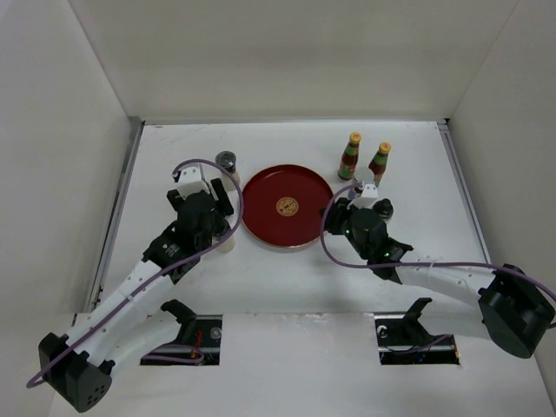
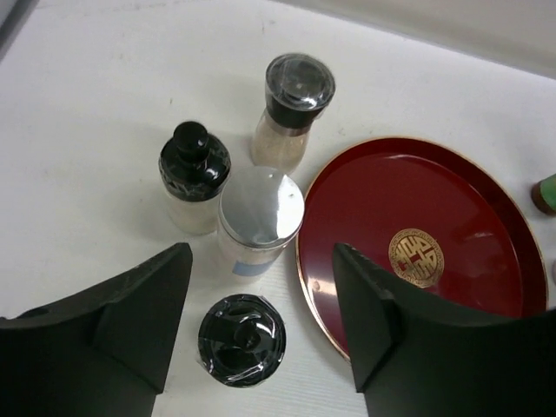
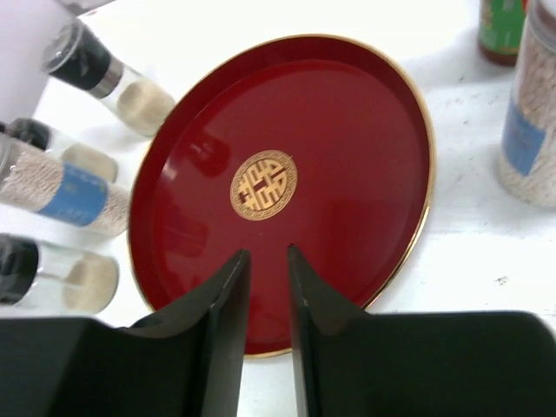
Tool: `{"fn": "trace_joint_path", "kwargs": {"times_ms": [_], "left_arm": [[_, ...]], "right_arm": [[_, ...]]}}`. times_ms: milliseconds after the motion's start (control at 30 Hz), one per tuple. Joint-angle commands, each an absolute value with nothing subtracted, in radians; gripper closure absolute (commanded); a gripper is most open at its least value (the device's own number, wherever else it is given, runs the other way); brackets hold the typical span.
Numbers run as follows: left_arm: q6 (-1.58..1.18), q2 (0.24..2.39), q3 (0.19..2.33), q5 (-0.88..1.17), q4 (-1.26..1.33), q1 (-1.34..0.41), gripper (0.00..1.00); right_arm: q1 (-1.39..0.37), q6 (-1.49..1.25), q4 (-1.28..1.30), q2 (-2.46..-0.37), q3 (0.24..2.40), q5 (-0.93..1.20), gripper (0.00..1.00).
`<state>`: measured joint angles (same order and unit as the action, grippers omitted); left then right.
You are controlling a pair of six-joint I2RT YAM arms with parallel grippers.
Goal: Organize the condiment bottles
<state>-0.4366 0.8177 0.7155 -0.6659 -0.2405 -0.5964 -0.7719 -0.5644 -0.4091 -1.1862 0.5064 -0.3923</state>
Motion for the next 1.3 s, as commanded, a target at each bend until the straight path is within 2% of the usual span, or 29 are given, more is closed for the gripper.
{"fn": "trace_joint_path", "kwargs": {"times_ms": [0, 67, 167, 233, 467, 600, 700, 833, 933, 1100, 1267], "left_arm": [[-0.429, 0.885, 0.768, -0.635, -0.308, -0.567, 0.25], [-0.430, 0.926, 0.775, -0.627, -0.308, -0.556, 0.14], [-0.428, 1.004, 0.790, -0.615, -0.290, -0.533, 0.12], [-0.426, 1.054, 0.807, -0.611, -0.273, -0.512, 0.11], [-0.419, 1.172, 0.841, -0.571, -0.173, -0.481, 0.13], [-0.400, 1.218, 0.847, -0.554, -0.120, -0.472, 0.18], [-0.396, 1.252, 0.864, -0.554, -0.107, -0.461, 0.28], [-0.400, 1.253, 0.870, -0.578, -0.104, -0.467, 0.49], [-0.387, 1.220, 0.905, -0.612, -0.104, -0.478, 0.56], [-0.328, 1.177, 0.974, -0.672, -0.017, -0.524, 0.59], [-0.307, 1.245, 1.069, -0.661, 0.017, -0.573, 0.60]], "right_arm": [[-0.753, -0.574, -0.544, -1.158, 0.477, -0.313, 0.70], [-0.748, -0.581, -0.546, -1.166, 0.479, -0.282, 0.61], [-0.748, -0.572, -0.561, -1.175, 0.479, -0.279, 0.33], [-0.737, -0.581, -0.563, -1.186, 0.476, -0.268, 0.25], [-0.737, -0.580, -0.568, -1.192, 0.482, -0.239, 0.22], [-0.737, -0.581, -0.568, -1.197, 0.486, -0.225, 0.23], [-0.737, -0.584, -0.571, -1.200, 0.482, -0.222, 0.23], [-0.737, -0.591, -0.569, -1.187, 0.480, -0.219, 0.24], [-0.728, -0.594, -0.580, -1.190, 0.471, -0.227, 0.25], [-0.722, -0.595, -0.583, -1.218, 0.483, -0.210, 0.26], [-0.706, -0.618, -0.580, -1.206, 0.468, -0.218, 0.28]]}}
